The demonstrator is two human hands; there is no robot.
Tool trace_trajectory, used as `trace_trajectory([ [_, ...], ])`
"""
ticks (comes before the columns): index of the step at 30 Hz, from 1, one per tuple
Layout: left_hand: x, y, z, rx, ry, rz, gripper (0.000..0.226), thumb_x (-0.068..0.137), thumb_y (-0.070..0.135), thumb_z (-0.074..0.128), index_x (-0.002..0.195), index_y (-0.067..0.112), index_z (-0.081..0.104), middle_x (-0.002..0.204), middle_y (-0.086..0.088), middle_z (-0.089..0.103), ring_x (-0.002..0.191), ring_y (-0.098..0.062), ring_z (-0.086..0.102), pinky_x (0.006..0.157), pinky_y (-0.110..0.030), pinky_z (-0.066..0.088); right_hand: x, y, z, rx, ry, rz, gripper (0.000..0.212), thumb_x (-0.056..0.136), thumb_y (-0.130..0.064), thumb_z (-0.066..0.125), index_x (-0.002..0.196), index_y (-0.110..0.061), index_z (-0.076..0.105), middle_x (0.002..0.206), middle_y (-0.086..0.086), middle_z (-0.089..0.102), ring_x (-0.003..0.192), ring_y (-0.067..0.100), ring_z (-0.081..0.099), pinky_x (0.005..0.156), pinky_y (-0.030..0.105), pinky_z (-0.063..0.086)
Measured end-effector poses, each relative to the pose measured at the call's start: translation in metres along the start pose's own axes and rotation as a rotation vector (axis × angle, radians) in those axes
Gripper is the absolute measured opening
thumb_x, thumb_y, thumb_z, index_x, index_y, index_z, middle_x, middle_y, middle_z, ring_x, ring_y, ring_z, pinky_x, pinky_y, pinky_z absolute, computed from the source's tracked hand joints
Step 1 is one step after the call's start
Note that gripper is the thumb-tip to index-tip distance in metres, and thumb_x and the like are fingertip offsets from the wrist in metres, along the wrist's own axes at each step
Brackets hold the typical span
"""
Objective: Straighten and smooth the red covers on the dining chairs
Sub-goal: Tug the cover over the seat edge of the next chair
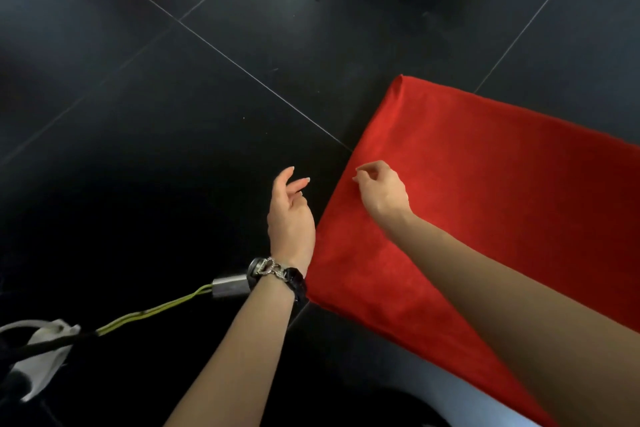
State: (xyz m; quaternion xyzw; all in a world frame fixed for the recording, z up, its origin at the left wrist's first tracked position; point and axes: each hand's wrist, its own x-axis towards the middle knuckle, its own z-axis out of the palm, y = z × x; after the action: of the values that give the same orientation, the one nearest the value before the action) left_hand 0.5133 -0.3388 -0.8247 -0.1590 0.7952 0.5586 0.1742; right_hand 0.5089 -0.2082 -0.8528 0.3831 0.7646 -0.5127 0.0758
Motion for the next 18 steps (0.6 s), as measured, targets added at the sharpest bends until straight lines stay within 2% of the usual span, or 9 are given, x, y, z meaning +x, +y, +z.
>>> trace_trajectory([
  [2,0.009,-0.006,0.005,-0.004,0.003,0.012,0.044,0.100,0.007,0.034,0.135,0.032,0.042,0.120,0.020,0.057,0.119,-0.003,0.047,0.071,-0.008,0.029,0.013,0.000,0.005,-0.081,0.001,-0.097,0.022,0.096,-0.022,0.043,0.111,-0.019,0.059,0.107,0.001,0.066,0.082,0.014,0.059,0.063,0.025,0.044],
  [4,0.016,-0.011,0.010,-0.007,0.010,0.023,0.044,0.100,0.008,0.033,0.136,0.032,0.042,0.121,0.020,0.055,0.121,-0.003,0.045,0.072,-0.008,0.029,0.024,0.000,0.010,-0.218,0.010,-0.225,0.023,0.095,-0.022,0.043,0.111,-0.018,0.059,0.107,0.004,0.066,0.096,0.023,0.059,0.076,0.032,0.046],
  [7,0.019,-0.019,0.017,0.006,0.017,0.037,0.044,0.101,0.010,0.032,0.137,0.033,0.040,0.124,0.019,0.054,0.124,-0.004,0.045,0.085,-0.012,0.030,0.041,-0.001,0.015,-0.589,-0.012,-0.510,0.023,0.096,-0.024,0.042,0.111,-0.019,0.059,0.112,0.003,0.062,0.108,0.024,0.050,0.087,0.036,0.035],
  [11,0.022,-0.028,0.025,0.035,0.032,0.044,0.045,0.101,0.009,0.032,0.138,0.033,0.039,0.127,0.017,0.053,0.125,-0.005,0.044,0.094,-0.019,0.031,0.058,0.005,0.012,-0.953,-0.099,-0.789,0.025,0.096,-0.030,0.040,0.111,-0.022,0.058,0.111,-0.002,0.059,0.107,0.019,0.047,0.090,0.036,0.025],
  [14,0.024,-0.029,0.026,0.046,0.038,0.047,0.046,0.101,0.008,0.031,0.139,0.034,0.038,0.128,0.017,0.052,0.125,-0.005,0.044,0.097,-0.021,0.031,0.062,0.005,0.010,-1.046,-0.187,-0.883,0.029,0.097,-0.037,0.037,0.110,-0.023,0.059,0.109,-0.004,0.059,0.109,0.017,0.050,0.099,0.039,0.021],
  [18,0.020,-0.029,0.029,0.089,0.006,0.036,0.046,0.101,0.011,0.031,0.141,0.034,0.036,0.125,0.019,0.050,0.125,-0.006,0.043,0.100,-0.025,0.035,0.067,-0.004,0.005,-1.245,-0.371,-0.901,0.051,0.097,-0.058,0.025,0.101,-0.023,0.062,0.100,-0.006,0.060,0.109,0.015,0.049,0.108,0.046,0.018],
])
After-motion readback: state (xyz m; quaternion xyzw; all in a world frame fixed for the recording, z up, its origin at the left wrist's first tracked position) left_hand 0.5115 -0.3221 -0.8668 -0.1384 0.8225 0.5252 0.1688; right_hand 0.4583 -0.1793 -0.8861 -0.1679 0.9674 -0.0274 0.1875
